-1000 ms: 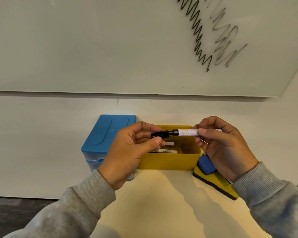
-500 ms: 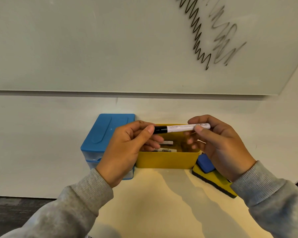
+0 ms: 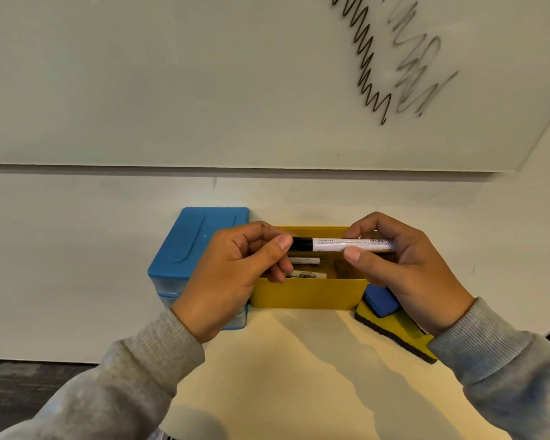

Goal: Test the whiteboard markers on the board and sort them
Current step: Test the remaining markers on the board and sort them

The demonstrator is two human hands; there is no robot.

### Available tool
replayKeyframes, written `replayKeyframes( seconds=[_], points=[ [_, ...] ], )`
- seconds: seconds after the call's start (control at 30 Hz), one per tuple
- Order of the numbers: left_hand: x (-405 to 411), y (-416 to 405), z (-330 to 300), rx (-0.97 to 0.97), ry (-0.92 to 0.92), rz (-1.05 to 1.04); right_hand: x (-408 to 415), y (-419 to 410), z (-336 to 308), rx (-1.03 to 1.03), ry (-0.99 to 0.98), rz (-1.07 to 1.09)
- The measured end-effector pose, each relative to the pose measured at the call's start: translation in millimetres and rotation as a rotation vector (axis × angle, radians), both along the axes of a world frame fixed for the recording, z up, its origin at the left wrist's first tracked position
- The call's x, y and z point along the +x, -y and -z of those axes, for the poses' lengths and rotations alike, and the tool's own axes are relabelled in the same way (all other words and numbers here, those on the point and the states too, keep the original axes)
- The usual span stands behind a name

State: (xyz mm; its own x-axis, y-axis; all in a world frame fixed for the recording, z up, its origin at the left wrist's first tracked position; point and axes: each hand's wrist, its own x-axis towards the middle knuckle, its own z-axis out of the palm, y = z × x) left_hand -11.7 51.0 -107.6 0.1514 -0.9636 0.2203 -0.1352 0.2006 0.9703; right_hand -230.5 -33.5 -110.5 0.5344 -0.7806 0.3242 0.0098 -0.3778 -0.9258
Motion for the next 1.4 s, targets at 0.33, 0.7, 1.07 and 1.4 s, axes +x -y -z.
replayKeyframes(
  seconds=[0.33, 0.7, 1.07, 1.4],
  points=[
    [-2.2, -0.2, 5.5, -0.028, 0.050, 0.023, 0.7, 1.3, 5.0, 0.103, 0.036, 0.010],
    [5.9, -0.2, 15.1, -0.079, 0.235, 0.061, -0.5, 4.4, 22.9, 0.323, 0.040, -0.106],
    [7.2, -10.3, 123.6, 0.084, 0.829, 0.045, 3.9, 7.8, 109.4, -0.474, -0.785, -0.089],
    [2.4, -27.2, 166.1, 0.012, 1.161, 0.028, 13.0, 0.8, 153.6, -0.920, -0.750, 0.135]
  ],
)
